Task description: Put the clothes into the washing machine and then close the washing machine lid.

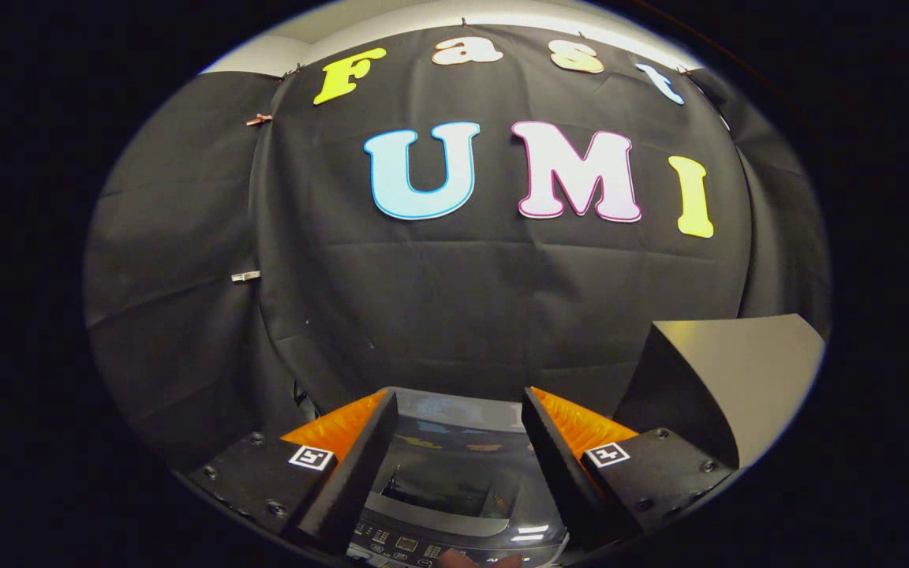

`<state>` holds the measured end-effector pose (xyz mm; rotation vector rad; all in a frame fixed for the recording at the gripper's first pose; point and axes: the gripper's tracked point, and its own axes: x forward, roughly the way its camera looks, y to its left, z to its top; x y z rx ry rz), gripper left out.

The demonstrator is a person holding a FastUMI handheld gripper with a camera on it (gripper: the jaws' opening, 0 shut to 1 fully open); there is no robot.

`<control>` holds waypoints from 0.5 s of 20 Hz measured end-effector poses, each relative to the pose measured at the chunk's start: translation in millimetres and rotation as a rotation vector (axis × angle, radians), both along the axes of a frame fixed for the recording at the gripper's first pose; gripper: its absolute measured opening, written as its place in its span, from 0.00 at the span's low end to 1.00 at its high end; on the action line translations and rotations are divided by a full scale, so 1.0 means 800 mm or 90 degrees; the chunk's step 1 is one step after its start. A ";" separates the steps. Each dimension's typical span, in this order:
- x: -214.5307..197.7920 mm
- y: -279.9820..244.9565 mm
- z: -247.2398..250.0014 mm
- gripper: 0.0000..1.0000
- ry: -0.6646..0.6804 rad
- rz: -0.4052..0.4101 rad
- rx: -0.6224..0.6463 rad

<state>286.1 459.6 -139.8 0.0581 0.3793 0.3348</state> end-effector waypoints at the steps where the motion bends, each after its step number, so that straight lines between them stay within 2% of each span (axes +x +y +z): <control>1: -0.001 -0.003 0.005 1.00 -0.006 -0.004 0.002; 10: -0.004 -0.037 0.070 0.99 -0.097 -0.048 -0.010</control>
